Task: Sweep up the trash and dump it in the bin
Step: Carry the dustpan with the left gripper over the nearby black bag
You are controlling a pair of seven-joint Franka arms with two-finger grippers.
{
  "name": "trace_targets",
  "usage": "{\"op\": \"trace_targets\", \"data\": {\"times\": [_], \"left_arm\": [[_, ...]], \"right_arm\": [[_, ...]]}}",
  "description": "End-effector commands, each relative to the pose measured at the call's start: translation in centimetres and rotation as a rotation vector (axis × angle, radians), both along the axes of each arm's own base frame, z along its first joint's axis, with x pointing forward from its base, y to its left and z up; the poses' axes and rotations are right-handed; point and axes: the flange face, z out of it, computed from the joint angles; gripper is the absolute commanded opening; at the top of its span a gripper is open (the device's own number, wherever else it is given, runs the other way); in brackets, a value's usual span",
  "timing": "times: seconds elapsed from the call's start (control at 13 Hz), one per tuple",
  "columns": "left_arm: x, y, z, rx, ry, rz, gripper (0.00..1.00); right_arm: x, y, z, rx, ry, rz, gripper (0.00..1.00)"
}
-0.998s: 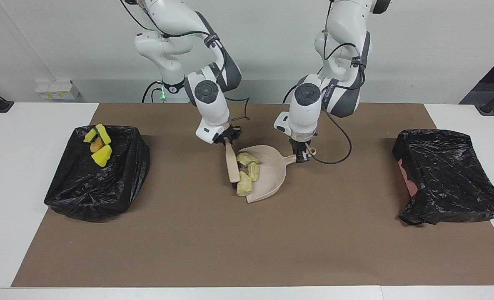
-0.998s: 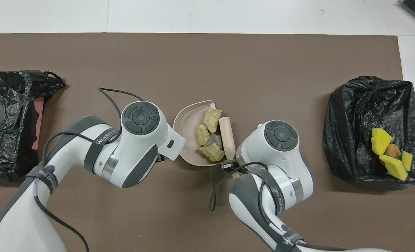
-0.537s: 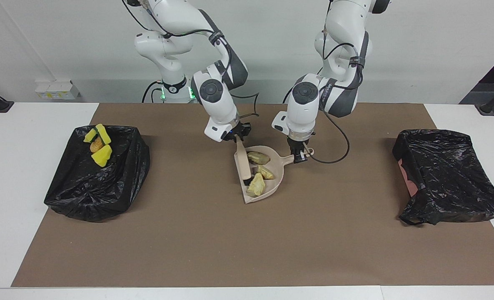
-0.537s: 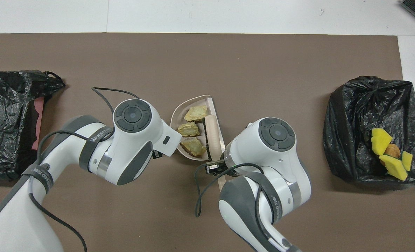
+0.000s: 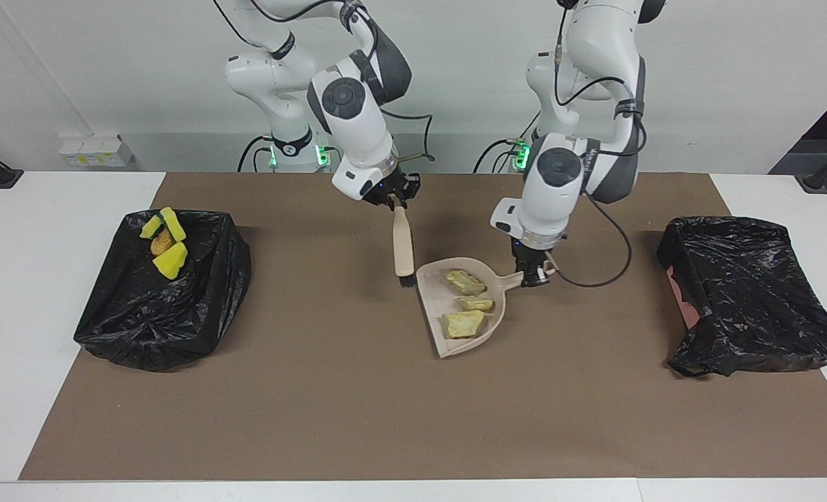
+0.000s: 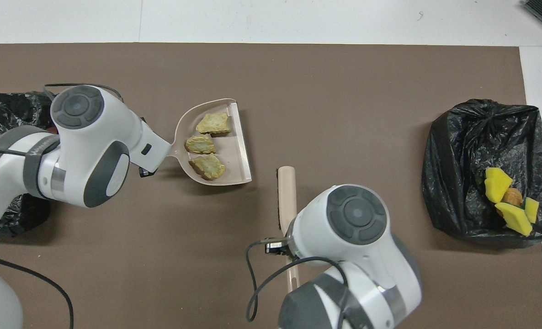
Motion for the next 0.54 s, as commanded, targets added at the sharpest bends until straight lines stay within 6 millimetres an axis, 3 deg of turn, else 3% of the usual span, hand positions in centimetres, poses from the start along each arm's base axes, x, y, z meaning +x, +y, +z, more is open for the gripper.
{"op": "trace_targets", "data": {"times": [0.0, 0.31, 0.46], "left_arm": [[3.0, 2.8, 2.8, -0.022, 0.025, -0.043, 0.00], [3.8, 7.5, 5.6, -0.012, 0.055, -0.109, 0.00], [4.0, 10.4, 7.3, -0.002, 0.074, -0.140, 0.00]], "right_arm": [[-4.8, 3.3, -2.4, -0.071, 0.000, -0.029, 0.00], [-9.4, 7.0, -7.5, -0.083, 0.000, 0.003, 0.00], [-10.0, 6.9, -9.8, -0.085, -0.013, 0.005, 0.00]]}}
